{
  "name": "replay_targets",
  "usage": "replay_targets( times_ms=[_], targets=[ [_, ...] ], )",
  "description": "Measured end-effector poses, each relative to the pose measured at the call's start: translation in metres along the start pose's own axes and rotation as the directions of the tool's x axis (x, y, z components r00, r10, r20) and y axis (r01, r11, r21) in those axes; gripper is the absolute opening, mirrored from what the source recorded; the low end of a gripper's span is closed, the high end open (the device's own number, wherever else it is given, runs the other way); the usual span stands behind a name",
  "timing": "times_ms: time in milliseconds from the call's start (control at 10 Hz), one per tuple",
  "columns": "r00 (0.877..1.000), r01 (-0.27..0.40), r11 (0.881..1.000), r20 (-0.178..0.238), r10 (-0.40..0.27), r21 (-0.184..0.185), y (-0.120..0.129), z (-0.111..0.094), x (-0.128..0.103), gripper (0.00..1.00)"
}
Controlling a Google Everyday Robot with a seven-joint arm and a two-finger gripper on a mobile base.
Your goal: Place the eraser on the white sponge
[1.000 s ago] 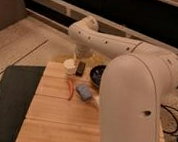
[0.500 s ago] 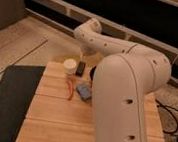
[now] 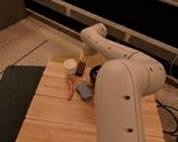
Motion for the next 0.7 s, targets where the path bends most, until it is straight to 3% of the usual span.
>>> replay_targets(
  times_ms=[300, 700],
  targets=[
    [0.996, 0.047, 0.997, -0.074, -0.051, -0.062, 0.01, 0.034, 0.01, 0.65],
    [0.978, 0.085, 0.988, -0.181, -0.108, -0.132, 0.027, 0.078, 0.018, 0.65]
  ],
)
